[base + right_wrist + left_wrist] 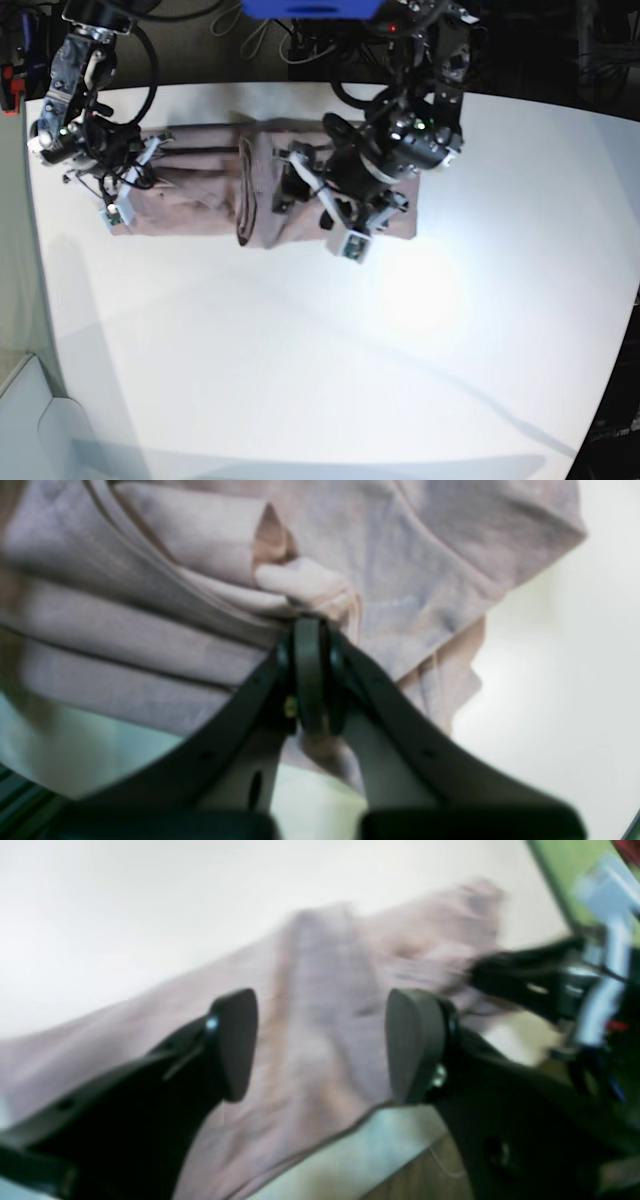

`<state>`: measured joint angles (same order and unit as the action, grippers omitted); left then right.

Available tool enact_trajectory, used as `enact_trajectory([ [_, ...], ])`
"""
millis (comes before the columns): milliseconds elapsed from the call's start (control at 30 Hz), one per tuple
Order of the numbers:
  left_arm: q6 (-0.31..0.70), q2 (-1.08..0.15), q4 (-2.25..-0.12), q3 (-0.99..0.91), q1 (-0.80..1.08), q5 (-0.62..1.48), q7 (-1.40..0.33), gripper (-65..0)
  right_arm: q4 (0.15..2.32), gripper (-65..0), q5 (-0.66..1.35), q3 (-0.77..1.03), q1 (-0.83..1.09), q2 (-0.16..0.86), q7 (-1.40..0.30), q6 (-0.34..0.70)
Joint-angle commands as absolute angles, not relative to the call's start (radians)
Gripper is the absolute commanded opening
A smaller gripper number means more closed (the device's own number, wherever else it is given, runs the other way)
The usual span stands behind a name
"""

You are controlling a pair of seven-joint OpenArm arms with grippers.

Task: Layout the t-shirt on the table in an organized manner, then fold the t-shirt properly
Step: 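Lift the strip end with the left gripper and fold it toward the right gripper, then release the left gripper and move it back to the folded end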

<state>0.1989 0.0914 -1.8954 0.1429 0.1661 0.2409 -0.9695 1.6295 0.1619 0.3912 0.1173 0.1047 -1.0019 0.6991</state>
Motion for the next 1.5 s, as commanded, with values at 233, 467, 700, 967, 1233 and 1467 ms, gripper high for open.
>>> enact_trajectory([
  [233, 0.203, -0.002, -1.936, -0.174, 0.177, 0.415, -0.964, -25.5, 1.636, -65.0, 0.140, 0.390, 0.114, 0.113, -1.030, 0.698],
  [467, 0.203, -0.110, -1.931, -0.363, 0.205, 0.552, -0.964, -25.2, 1.692, -45.2, 0.140, 0.398, 0.119, 0.114, -1.030, 0.698],
  [700, 0.203, -0.117, -1.882, -0.375, 0.213, 0.553, -0.964, -25.1, 1.870, -33.1, 0.145, 0.460, 0.142, 0.076, -1.030, 0.698],
  [967, 0.203, -0.117, -1.870, -0.375, 0.222, 0.553, -0.964, -25.0, 1.859, -28.5, 0.145, 0.581, 0.110, 0.007, -1.040, 0.698],
  [1233, 0.205, -0.117, -1.877, -0.375, 0.246, 0.558, -0.964, -25.0, 1.705, -22.1, 0.143, 0.598, 0.022, 0.019, -1.127, 0.698],
  [1467, 0.205, -0.119, -1.880, -0.377, 0.271, 0.561, -0.960, -25.0, 1.670, -21.9, 0.143, 0.599, 0.008, 0.030, -1.118, 0.698],
])
